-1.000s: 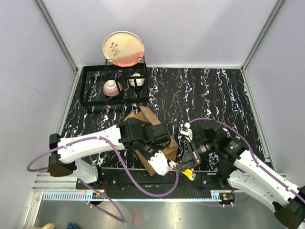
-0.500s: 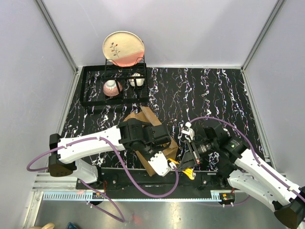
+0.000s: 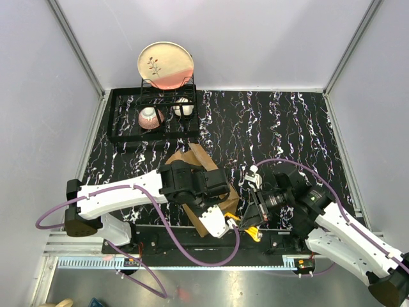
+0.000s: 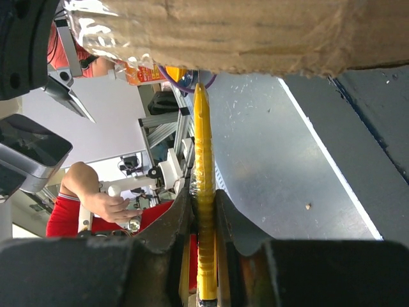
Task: Unpack the express box
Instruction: Cut the express box at the center of the board.
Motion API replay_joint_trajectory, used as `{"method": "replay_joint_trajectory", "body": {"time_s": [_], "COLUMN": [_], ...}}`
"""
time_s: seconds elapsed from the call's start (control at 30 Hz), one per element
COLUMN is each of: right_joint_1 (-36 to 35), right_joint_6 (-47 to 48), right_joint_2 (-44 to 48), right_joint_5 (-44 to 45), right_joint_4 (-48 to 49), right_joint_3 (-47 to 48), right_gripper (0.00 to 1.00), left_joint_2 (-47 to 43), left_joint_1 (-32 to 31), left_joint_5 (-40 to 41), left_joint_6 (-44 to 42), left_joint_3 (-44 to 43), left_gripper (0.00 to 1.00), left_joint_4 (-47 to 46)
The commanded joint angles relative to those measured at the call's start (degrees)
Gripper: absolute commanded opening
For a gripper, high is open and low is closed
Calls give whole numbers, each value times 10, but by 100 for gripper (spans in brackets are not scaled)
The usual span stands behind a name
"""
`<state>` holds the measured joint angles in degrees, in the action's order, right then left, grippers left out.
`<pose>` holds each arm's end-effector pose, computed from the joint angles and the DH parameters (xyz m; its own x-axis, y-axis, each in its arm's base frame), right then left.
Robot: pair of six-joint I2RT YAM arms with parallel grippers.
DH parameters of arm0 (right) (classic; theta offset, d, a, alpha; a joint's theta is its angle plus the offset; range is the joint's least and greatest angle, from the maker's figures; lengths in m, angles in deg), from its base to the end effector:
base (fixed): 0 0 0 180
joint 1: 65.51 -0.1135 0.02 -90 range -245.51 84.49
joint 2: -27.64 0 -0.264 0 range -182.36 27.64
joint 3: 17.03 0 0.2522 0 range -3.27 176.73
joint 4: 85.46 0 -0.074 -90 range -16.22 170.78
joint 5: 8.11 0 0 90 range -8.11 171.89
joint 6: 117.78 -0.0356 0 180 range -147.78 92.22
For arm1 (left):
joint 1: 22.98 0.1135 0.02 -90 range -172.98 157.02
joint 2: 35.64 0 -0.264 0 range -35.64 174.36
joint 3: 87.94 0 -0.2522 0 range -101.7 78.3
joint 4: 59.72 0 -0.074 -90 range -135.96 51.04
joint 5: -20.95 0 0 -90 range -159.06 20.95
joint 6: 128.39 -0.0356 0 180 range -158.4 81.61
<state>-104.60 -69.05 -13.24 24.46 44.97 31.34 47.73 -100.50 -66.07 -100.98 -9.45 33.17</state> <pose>0.0894 0.1113 0.2567 -0.9351 -0.3021 -0.1853 -0.2769 0.2963 0.9141 0.0576 -0.2515 0.3486 0.7670 0.6371 -0.0766 0.6326 -0.7307 0.2566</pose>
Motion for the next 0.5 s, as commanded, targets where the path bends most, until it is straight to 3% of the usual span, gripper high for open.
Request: {"method": "replay_joint_trajectory", "body": {"time_s": [0.0,0.47], "right_joint_1": [-2,-1], "right_joint_6": [-6,-11], "right_joint_2": [15,33], "right_joint_5": [1,12], "right_joint_4": [4,3], "right_joint_3": [-4,-2], "right_gripper": [0,0], "left_joint_2": [-15,-15], "left_joint_1": [-4,-9], "left_joint_5": [29,33], "left_joint_6": [3,4], "left_joint_3": [-27,-31], "left_gripper": [0,0], "left_joint_4": [10,14]}}
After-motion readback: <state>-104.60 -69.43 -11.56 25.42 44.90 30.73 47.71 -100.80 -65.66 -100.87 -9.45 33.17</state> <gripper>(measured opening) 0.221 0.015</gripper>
